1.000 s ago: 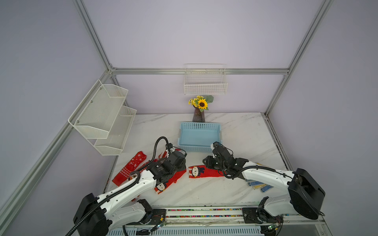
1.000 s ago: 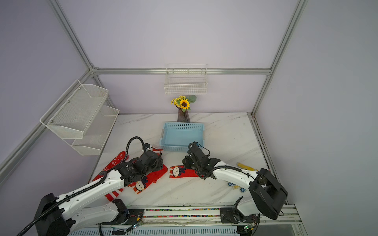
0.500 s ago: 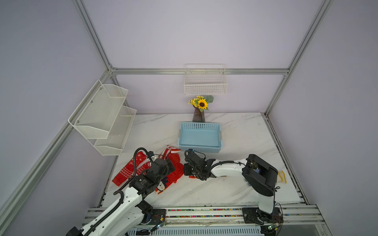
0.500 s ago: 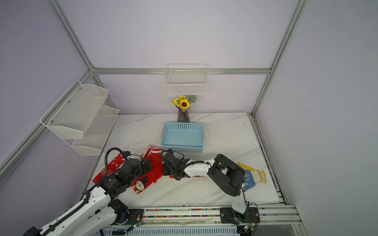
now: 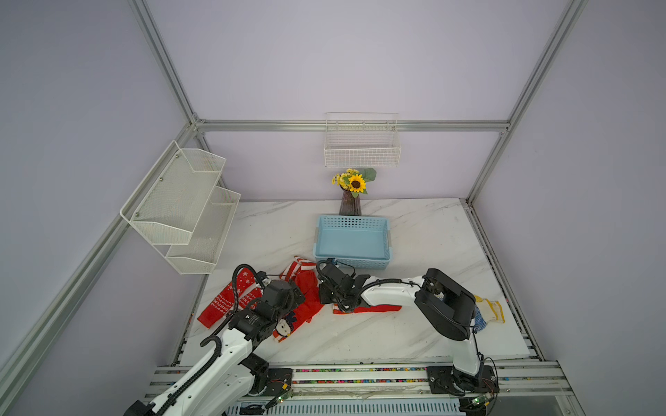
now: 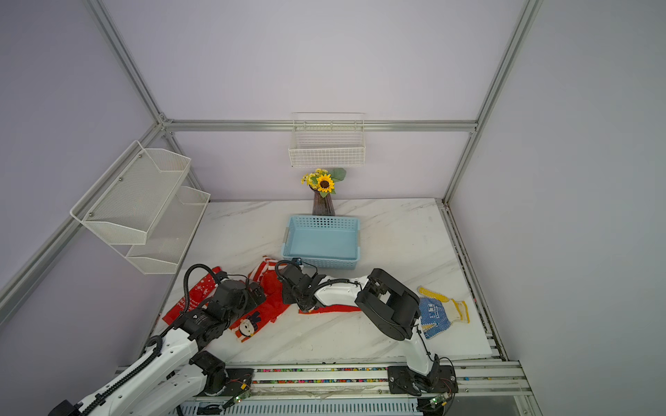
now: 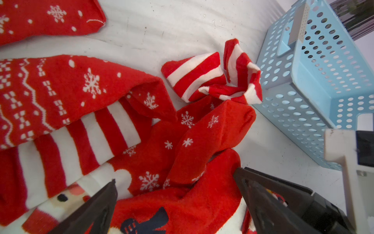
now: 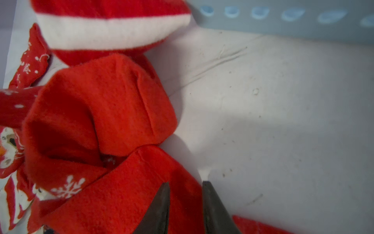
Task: Place the socks together as a pair
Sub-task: Pick up the sock.
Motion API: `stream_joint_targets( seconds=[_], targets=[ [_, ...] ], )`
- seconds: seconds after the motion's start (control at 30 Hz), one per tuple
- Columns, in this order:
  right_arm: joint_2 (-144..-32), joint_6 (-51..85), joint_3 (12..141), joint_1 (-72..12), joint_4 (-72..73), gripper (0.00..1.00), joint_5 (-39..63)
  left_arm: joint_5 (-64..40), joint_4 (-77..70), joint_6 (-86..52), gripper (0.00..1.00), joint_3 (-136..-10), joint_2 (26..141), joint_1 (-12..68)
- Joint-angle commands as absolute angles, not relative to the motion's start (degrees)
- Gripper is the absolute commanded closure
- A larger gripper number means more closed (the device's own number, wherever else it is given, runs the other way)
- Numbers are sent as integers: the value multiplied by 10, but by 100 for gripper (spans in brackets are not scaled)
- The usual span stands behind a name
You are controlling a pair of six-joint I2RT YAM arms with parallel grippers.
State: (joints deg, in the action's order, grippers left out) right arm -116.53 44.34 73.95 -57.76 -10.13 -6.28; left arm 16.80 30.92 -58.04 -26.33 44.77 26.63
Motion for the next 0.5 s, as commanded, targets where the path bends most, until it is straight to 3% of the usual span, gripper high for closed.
stream_joint_targets(
  seconds=[0.0, 0.23, 0.47],
  targets=[
    [-1183, 430, 757, -577, -159, 67, -89, 170, 301, -600, 0, -251, 453, 261],
    [-1210, 424, 775, -591, -222, 70, -101, 192, 312, -610, 0, -250, 457, 259],
    [-1218, 440, 764, -605, -213, 87, -96, 201, 319, -602, 0, -263, 484, 257]
  ],
)
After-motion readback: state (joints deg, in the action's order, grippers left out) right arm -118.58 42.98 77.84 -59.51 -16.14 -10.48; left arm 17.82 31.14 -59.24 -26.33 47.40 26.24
